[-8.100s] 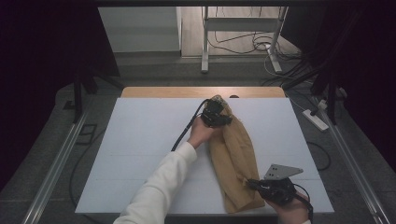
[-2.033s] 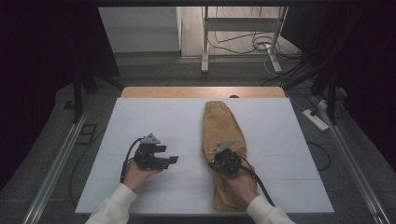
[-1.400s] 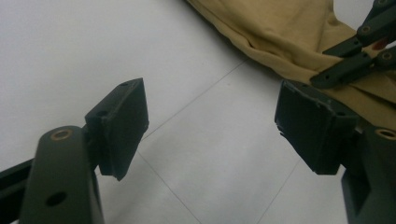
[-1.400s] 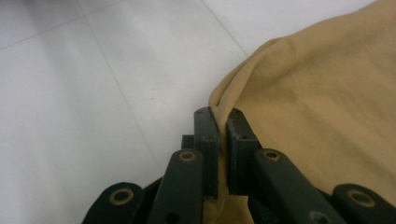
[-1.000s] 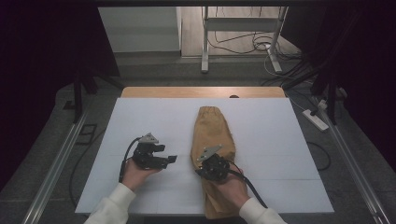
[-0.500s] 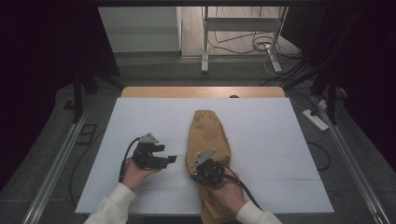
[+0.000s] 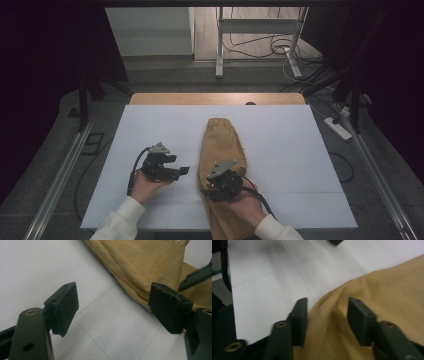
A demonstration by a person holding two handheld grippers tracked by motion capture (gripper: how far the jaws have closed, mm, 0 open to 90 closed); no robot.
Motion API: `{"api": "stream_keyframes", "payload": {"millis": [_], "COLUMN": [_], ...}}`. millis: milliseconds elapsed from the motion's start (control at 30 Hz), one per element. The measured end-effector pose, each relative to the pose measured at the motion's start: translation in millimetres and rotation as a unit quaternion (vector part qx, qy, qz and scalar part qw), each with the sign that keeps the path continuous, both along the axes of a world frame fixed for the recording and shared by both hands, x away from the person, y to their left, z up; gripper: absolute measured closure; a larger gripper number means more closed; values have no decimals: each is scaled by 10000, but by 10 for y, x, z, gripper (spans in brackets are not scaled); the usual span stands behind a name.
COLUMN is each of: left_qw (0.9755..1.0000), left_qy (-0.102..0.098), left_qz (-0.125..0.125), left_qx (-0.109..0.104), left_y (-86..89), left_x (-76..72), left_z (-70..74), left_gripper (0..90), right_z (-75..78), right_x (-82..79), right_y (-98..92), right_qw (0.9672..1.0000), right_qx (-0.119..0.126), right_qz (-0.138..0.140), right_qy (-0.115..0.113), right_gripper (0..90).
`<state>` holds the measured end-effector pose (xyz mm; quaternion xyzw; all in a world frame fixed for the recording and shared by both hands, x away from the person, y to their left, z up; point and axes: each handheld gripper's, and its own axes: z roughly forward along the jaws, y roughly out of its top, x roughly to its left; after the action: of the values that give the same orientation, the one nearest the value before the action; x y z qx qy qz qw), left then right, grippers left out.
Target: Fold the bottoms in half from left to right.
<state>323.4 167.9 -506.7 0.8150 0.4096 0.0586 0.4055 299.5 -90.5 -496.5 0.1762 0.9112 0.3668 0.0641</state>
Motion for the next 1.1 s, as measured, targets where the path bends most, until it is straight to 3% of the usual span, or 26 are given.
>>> {"api": "stream_keyframes", "payload": {"millis": [133, 333, 567, 1100], "left_qw": [10000, 10000, 10000, 10000], "left_qy": [-4, 3, 12, 10], "left_qz": [5, 7, 11, 40], "left_qx": [5, 23, 30, 36], "left_y": [3, 6, 3, 9], "left_x": [2, 6, 6, 20], "left_z": [-2, -7, -9, -15], "left_gripper": [237, 237, 235, 231], "right_z": [89, 164, 172, 109], "right_x": [73, 195, 337, 527], "right_y": [-125, -328, -532, -779], "right_qw": [9992, 9974, 9953, 9935], "right_qx": [332, 482, 480, 367], "right_qz": [-203, -543, -839, -1077], "right_qy": [81, 41, 65, 64], "right_gripper": [415, 392, 386, 378]}}
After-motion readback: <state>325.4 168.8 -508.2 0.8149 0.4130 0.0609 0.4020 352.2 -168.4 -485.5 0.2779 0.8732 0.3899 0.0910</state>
